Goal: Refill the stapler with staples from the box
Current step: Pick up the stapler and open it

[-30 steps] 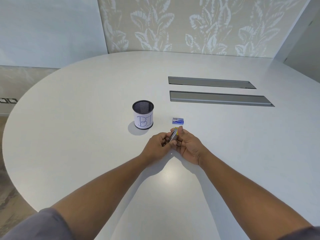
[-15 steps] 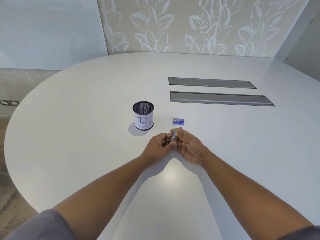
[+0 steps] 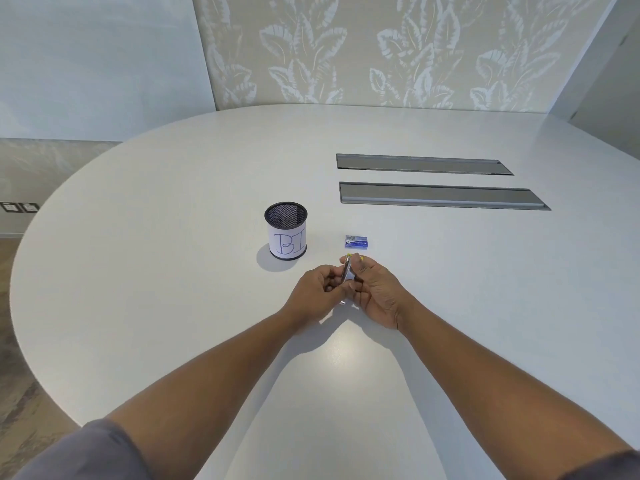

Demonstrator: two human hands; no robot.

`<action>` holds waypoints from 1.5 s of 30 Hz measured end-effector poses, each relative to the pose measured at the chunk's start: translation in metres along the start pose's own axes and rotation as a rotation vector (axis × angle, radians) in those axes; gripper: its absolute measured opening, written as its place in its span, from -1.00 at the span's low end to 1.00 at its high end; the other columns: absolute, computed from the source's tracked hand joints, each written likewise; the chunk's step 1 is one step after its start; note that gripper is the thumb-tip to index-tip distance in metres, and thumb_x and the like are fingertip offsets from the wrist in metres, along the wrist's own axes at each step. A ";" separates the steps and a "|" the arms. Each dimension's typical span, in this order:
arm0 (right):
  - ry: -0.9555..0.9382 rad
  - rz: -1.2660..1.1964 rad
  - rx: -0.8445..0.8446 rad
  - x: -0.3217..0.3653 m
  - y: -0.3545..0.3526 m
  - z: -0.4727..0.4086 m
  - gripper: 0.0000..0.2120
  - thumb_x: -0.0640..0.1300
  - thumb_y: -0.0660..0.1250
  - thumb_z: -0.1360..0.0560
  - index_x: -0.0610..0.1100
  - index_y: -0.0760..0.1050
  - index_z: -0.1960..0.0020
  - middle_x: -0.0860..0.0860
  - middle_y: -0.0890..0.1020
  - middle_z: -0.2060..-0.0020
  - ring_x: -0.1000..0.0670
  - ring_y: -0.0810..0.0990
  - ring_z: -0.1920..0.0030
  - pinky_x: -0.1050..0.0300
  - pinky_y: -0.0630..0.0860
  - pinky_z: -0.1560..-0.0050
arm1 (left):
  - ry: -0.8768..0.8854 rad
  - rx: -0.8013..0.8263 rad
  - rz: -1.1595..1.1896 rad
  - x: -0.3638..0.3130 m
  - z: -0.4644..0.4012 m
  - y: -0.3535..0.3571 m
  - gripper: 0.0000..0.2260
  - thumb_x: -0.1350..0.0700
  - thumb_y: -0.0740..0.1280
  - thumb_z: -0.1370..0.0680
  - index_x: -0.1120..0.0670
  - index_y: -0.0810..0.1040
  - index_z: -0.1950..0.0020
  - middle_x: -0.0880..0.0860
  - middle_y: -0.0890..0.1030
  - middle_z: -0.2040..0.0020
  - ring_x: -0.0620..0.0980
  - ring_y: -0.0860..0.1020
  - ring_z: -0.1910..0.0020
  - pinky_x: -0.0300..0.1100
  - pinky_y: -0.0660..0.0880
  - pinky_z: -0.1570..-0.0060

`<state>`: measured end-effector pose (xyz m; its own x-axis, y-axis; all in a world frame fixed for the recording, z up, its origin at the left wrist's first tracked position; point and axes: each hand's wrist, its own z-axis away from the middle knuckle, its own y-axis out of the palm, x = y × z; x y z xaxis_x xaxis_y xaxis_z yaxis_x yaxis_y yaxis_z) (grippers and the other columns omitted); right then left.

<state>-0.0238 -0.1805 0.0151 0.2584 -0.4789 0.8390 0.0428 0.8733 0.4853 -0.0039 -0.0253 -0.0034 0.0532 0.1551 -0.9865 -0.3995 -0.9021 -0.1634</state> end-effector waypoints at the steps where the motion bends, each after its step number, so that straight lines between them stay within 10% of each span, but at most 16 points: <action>1: -0.044 0.057 -0.004 -0.001 0.002 -0.001 -0.63 0.05 0.41 -0.49 -0.20 0.54 -0.13 -0.13 0.67 0.13 -0.10 0.68 0.16 0.06 0.67 0.19 | -0.025 0.016 0.063 0.000 -0.001 0.000 -0.74 0.02 0.41 -0.56 0.16 0.62 -0.14 0.15 0.74 0.00 0.08 0.70 0.04 0.10 0.62 -0.15; 7: -0.417 1.186 -0.052 -0.004 -0.004 -0.009 -0.71 0.23 0.33 -0.55 0.01 0.44 0.02 0.12 0.51 0.30 0.07 0.43 0.30 0.08 0.42 0.23 | -0.130 -0.119 0.241 -0.007 -0.010 -0.013 -0.74 0.08 0.22 -0.54 0.20 0.64 0.03 0.10 0.62 0.25 0.04 0.56 0.28 -0.11 0.52 0.24; 12: -0.496 1.586 -0.070 -0.012 -0.012 -0.016 -0.59 0.33 0.29 -0.53 0.02 0.26 0.10 0.13 0.41 0.34 0.00 0.39 0.31 0.12 0.25 0.37 | 0.014 -0.099 -0.272 -0.004 -0.013 -0.023 -0.65 -0.03 0.16 -0.58 0.17 0.52 0.25 -0.06 0.48 0.41 -0.09 0.40 0.38 -0.12 0.36 0.23; 20: -0.549 1.615 -0.093 -0.022 -0.020 -0.024 -0.59 0.23 0.34 -0.53 -0.11 0.47 -0.10 0.02 0.57 0.12 -0.07 0.48 0.14 0.03 0.40 0.18 | 0.038 0.064 -0.578 -0.001 -0.015 -0.034 -0.75 0.03 0.22 -0.59 0.10 0.60 0.16 0.02 0.61 0.28 -0.04 0.50 0.31 0.01 0.52 0.16; 30: -0.529 1.591 -0.113 -0.022 -0.020 -0.025 -0.56 0.37 0.25 -0.45 0.04 0.23 0.28 0.09 0.40 0.44 0.03 0.37 0.38 0.08 0.26 0.37 | -0.148 0.179 -0.374 -0.011 -0.019 -0.038 -0.83 0.12 0.25 -0.58 0.08 0.54 0.19 0.03 0.54 0.26 0.01 0.46 0.30 -0.15 0.40 0.22; 45: -0.538 1.511 -0.154 -0.024 -0.019 -0.020 -0.61 0.32 0.35 -0.45 0.00 0.46 0.06 0.13 0.50 0.26 0.01 0.46 0.24 0.06 0.38 0.24 | -0.147 0.172 -0.249 -0.008 -0.017 -0.039 -0.85 0.13 0.27 -0.62 0.14 0.57 0.09 0.08 0.57 0.22 0.00 0.44 0.27 -0.12 0.37 0.12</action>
<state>-0.0117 -0.1835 -0.0189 -0.1985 0.8408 0.5036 0.1767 0.5361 -0.8255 0.0269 0.0023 0.0103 0.0410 0.4304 -0.9017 -0.5399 -0.7498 -0.3825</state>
